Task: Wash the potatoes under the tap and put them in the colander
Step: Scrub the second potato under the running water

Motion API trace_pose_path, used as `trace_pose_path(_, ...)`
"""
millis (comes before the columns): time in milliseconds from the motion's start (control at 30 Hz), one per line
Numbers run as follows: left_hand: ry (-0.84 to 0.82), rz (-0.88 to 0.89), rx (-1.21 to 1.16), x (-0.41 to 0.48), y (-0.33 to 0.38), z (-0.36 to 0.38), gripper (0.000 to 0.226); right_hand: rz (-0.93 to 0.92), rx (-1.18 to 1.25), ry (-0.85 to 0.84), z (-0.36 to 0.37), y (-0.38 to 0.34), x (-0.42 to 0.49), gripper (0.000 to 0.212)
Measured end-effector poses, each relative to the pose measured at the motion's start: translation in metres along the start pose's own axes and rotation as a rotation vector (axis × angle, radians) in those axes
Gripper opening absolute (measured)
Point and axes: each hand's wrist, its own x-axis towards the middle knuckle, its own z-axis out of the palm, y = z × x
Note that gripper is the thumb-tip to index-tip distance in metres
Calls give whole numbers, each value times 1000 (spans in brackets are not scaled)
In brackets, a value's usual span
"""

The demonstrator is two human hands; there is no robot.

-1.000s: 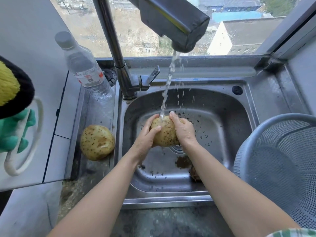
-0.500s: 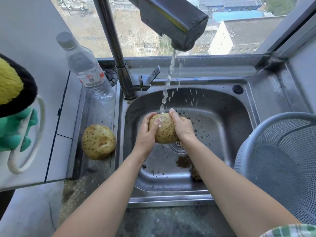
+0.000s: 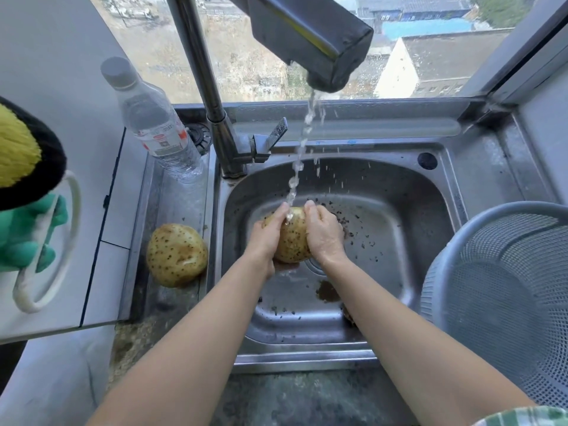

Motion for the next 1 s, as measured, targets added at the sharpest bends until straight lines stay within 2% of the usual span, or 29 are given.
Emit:
trace_pose_path(67,12,70,43,1,-2,-1,50,8,55,-11,-2,1,-2,40)
trace_pose_path(133,84,137,41,5,-6,-2,42,-53,61,-95,-2,4,-5,32)
trace_pose_path(200,146,171,14,6,-8,-2,40,-118,-10,-124,1,5,-8,50)
trace_pose_path(267,173,217,10,4,-10,-2,38,-136,-24,-40,6,5,-7,62)
trace_pose_path(367,170,279,22,-3,-12,0,37,-100,8,76,11,0,-2,55)
trace_pose_path(433,150,296,49,-5,-14,1,36,-63,33,64,10,0,4,49)
trace_pose_path(500,136,273,62,-4,-14,-1,33,-92,42,-74,6,6,7,48)
trace_pose_path(567,131,243,81,-1,-13,-6,38,-169,31,-231,2,12,6,56)
trace_pose_path(633,104,197,65,-2,-12,-8,47,-253,-3,-257,1,14,3,61)
trace_pose_path(733,96,97,-28,-3,-6,-7,51,-313,18,-229,-2,7,-1,56)
trace_pose_path(867,113,-49,-76,0,-1,-7,52,-256,229,-348,-12,1,-3,40)
trace_pose_path(933,47,-181,-125,-5,-1,-9,57,-177,411,-391,-12,-3,-3,36)
trace_pose_path(1000,-55,-265,-132,-10,-5,-10,64,-77,500,-329,-6,-9,1,20)
